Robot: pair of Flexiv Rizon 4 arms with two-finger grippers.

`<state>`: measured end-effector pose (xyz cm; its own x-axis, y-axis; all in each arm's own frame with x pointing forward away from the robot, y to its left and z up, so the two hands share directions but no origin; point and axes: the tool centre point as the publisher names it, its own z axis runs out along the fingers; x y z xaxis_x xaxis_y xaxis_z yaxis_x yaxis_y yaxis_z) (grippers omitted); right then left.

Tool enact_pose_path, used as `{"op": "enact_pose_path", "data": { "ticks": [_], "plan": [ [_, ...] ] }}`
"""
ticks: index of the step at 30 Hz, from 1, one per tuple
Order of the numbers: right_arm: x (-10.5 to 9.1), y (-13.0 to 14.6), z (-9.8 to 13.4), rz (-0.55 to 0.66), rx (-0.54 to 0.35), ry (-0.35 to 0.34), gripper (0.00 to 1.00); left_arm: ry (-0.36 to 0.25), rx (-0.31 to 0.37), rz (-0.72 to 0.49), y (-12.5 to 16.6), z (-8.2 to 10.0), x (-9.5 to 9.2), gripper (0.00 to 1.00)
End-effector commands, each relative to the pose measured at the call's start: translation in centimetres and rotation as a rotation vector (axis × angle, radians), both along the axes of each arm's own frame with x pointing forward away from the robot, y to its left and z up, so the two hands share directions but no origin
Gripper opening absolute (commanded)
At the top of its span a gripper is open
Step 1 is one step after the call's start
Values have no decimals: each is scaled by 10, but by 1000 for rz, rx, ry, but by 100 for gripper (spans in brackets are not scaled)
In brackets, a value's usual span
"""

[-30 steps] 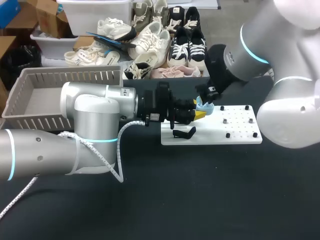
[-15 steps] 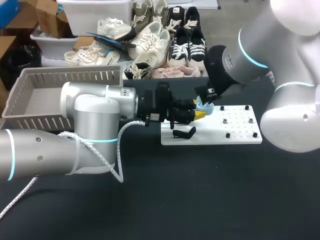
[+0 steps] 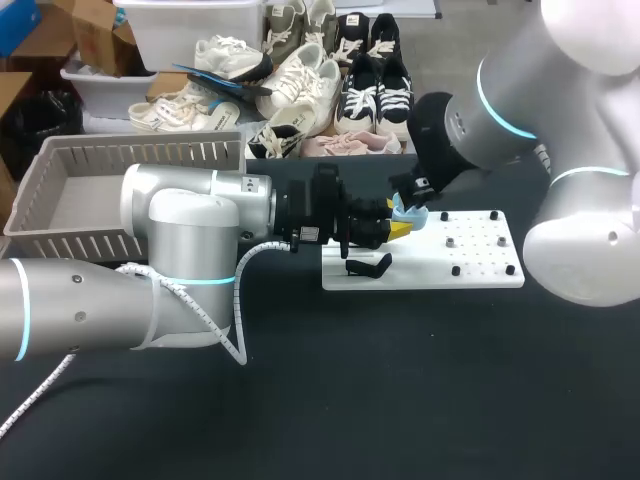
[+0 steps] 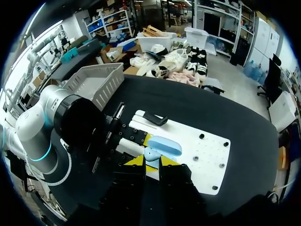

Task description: Pick up each earbud case from the left stands, insert the matching earbuds, close the lid, and place the case in the box.

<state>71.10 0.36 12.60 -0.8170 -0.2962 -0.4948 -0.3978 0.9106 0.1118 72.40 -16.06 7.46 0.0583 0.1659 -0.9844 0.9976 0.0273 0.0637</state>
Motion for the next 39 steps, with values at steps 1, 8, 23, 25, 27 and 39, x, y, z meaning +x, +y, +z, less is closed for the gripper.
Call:
{"op": "enact_pose_path", "data": {
  "ticks": [1,8,23,25,27,39],
  "plan": [
    [0,2,-2,-4,-3,-5,0,-1,-2,0,0,-1,0,0],
    [0,4,-3,-1,-5,0,0,-1,-2,0,0,-1,0,0],
    [-2,5,-6,1,-21,14,0,-1,-2,0,0,-1,0,0],
    [-2,5,-7,0,-23,16,0,-1,-2,0,0,-1,0,0],
    [-2,5,-7,0,-25,19,0,-1,-2,0,0,-1,0,0],
    [-1,6,-10,6,-47,30,0,-1,-2,0,0,-1,0,0]
  ]
}}
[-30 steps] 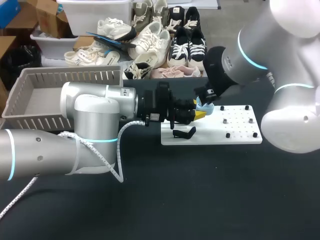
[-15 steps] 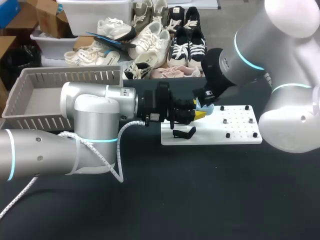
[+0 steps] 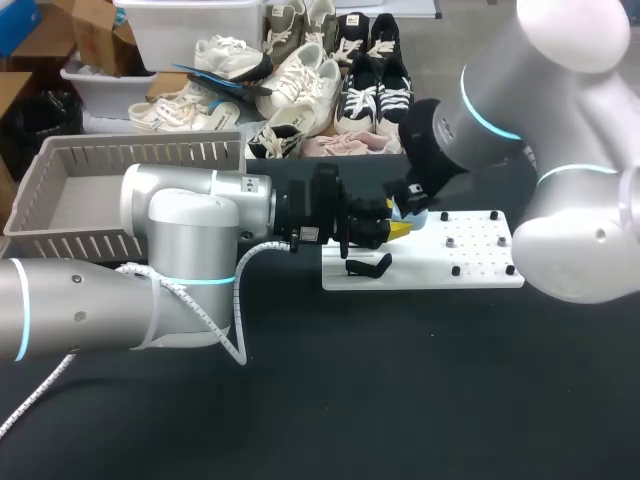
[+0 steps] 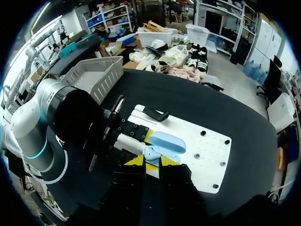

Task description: Pick up each earbud case from the left stands, insert the matching earbuds, close the lid, and place the case in the box.

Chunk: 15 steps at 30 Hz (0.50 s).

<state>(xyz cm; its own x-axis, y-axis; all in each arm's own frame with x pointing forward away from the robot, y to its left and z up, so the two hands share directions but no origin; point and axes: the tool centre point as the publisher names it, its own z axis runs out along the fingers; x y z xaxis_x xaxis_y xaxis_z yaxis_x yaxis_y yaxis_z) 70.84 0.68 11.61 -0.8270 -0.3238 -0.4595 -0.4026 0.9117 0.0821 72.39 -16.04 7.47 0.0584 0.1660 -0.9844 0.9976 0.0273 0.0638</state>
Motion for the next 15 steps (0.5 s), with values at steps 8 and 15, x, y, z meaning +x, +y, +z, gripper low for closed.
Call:
{"op": "enact_pose_path", "data": {
  "ticks": [8,15],
  "plan": [
    [4,2,1,-9,2,8,0,-1,-2,0,0,-1,0,0],
    [3,0,1,-13,-5,15,16,-1,-2,0,0,-1,0,0]
  ]
}}
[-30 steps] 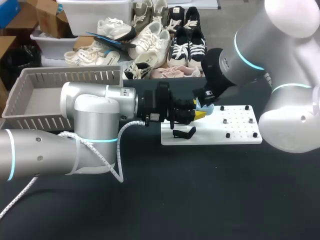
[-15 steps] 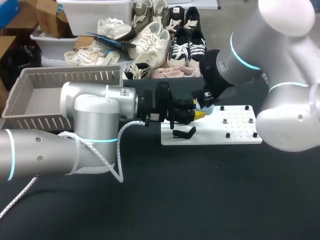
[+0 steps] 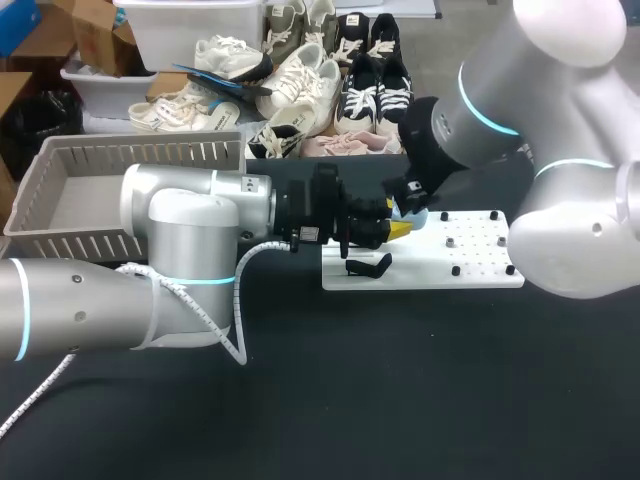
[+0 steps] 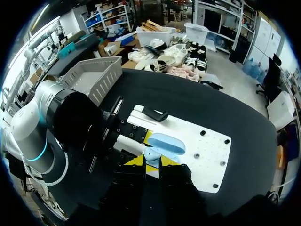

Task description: Pick up each earbud case from the left stands, insert the matching earbuds, close the lid, and place the case in the box.

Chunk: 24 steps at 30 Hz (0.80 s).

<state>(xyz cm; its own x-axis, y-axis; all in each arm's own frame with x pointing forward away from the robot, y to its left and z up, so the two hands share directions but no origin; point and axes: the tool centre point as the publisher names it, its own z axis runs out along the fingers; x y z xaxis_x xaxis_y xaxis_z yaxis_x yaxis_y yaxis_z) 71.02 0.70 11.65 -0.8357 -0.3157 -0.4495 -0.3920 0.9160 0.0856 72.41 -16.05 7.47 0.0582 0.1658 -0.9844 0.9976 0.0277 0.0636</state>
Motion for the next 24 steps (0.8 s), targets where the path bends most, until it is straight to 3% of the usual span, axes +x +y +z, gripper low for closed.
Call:
{"op": "enact_pose_path", "data": {
  "ticks": [1,15,24],
  "plan": [
    [1,0,0,-4,-3,4,17,-1,-2,-1,0,-1,0,0],
    [-1,0,4,-5,-3,-2,25,-1,-2,-1,0,-1,0,0],
    [-1,-4,19,-10,6,-36,26,-1,-2,-1,0,-1,0,0]
  ]
}}
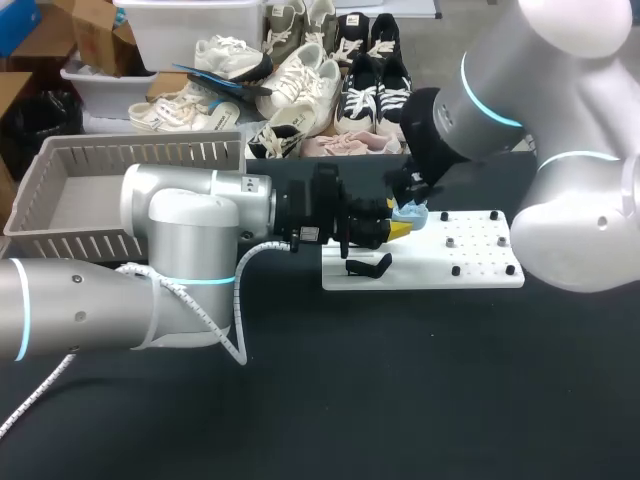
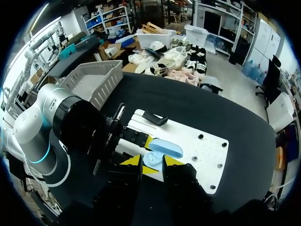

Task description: Pick up each earbud case from the left stands, insert the matching earbuds, close the lid, and place the case in the box.

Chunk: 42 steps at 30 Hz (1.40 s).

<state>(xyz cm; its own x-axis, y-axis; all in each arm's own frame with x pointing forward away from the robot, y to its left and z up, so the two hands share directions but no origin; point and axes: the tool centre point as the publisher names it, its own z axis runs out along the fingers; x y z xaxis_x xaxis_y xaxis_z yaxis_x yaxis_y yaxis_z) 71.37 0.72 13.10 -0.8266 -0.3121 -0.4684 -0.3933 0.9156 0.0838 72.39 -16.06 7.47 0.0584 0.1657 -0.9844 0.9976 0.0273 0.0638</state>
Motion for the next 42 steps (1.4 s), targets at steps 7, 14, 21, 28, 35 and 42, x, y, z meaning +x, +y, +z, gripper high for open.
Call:
{"op": "enact_pose_path", "data": {
  "ticks": [7,14,21,28,35,42],
  "plan": [
    [17,-13,12,-35,3,-32,25,-1,-2,0,0,-1,0,0],
    [43,-22,12,-62,21,-37,26,-1,-2,0,0,-1,0,0],
    [58,-26,4,-79,38,-18,27,-1,-2,0,0,-1,0,0],
    [60,-23,-5,-84,38,1,25,-1,-2,0,0,-1,0,0],
    [49,-20,-13,-88,36,26,24,-1,-2,0,0,-1,0,0],
    [36,-19,-13,-99,33,37,24,-1,-2,0,0,-1,0,0]
  ]
}}
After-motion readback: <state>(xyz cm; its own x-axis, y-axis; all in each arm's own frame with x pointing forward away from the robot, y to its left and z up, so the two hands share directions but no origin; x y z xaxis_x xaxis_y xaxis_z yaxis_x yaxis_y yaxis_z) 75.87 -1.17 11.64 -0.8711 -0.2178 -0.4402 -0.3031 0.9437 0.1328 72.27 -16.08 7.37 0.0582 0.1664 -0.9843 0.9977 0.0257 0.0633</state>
